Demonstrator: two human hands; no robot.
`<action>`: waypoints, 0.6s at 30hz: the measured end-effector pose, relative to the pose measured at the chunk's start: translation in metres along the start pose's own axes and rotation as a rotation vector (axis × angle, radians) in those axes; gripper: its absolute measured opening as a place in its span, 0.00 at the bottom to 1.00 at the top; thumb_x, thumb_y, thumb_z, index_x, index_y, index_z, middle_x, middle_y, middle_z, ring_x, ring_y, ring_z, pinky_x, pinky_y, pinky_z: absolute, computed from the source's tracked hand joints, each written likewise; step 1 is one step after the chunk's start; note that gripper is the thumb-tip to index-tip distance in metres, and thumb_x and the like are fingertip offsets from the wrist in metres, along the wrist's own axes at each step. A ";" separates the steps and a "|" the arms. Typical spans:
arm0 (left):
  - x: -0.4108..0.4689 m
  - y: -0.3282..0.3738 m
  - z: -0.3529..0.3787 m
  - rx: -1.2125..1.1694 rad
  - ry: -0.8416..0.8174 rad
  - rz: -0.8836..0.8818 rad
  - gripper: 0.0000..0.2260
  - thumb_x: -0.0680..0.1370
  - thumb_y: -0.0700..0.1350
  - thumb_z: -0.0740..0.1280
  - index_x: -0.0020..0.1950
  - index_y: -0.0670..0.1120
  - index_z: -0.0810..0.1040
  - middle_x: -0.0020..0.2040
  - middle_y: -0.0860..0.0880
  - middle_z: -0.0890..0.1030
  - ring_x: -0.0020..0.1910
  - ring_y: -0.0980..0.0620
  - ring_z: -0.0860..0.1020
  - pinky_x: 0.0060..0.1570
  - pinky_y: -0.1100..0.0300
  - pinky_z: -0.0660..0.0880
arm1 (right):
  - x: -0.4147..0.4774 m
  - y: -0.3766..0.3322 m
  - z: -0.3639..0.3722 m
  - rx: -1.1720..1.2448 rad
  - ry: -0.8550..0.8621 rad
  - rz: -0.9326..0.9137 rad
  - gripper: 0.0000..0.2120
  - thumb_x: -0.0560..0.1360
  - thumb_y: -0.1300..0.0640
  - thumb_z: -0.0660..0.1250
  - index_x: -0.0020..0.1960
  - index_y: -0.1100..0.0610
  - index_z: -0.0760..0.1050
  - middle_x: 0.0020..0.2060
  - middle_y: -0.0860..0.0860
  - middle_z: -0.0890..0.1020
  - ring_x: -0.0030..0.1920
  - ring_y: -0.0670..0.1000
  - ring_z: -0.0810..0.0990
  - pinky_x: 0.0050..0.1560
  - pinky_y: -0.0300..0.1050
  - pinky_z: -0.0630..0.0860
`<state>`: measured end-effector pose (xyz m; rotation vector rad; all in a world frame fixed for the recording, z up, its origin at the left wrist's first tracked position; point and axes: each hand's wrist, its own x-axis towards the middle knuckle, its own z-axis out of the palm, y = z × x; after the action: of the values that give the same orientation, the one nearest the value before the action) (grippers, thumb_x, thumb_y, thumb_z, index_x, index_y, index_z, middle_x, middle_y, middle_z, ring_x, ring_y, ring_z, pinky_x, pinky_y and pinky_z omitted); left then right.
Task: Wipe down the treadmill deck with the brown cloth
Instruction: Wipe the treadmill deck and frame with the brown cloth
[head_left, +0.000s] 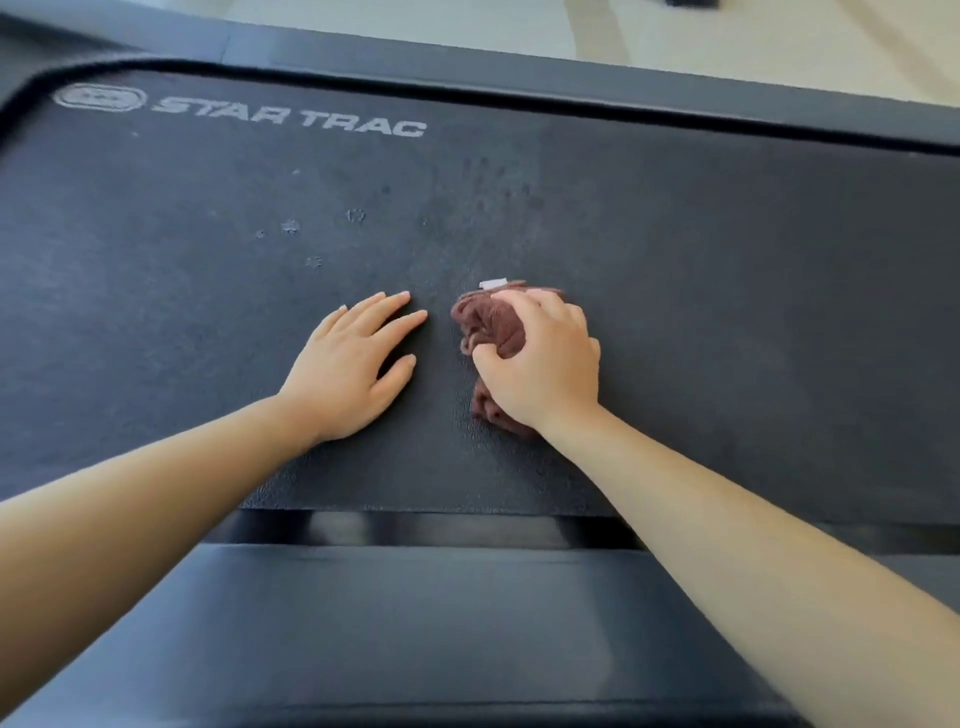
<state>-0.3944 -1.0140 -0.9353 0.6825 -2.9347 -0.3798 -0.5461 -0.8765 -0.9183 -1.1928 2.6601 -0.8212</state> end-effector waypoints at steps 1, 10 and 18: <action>0.000 0.001 0.000 0.002 -0.004 0.002 0.22 0.80 0.50 0.56 0.74 0.51 0.62 0.76 0.49 0.59 0.75 0.48 0.56 0.73 0.49 0.51 | 0.006 -0.002 0.002 -0.005 0.019 0.023 0.22 0.70 0.45 0.65 0.63 0.43 0.72 0.63 0.45 0.72 0.64 0.53 0.66 0.56 0.51 0.65; -0.004 0.001 -0.001 -0.003 -0.011 -0.014 0.22 0.81 0.50 0.56 0.75 0.51 0.61 0.76 0.50 0.58 0.76 0.48 0.55 0.73 0.50 0.50 | -0.058 0.008 -0.007 -0.033 -0.052 -0.134 0.26 0.67 0.42 0.59 0.65 0.44 0.70 0.66 0.46 0.70 0.66 0.52 0.64 0.58 0.54 0.66; 0.004 -0.005 -0.003 0.010 0.009 -0.013 0.26 0.76 0.56 0.52 0.74 0.51 0.63 0.75 0.50 0.61 0.74 0.48 0.58 0.71 0.48 0.53 | -0.001 0.000 0.003 -0.017 -0.034 -0.083 0.23 0.69 0.44 0.65 0.63 0.42 0.71 0.63 0.44 0.72 0.65 0.51 0.65 0.58 0.53 0.65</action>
<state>-0.3953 -1.0206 -0.9332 0.7026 -2.9267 -0.3624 -0.5442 -0.8768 -0.9204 -1.3165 2.6115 -0.7838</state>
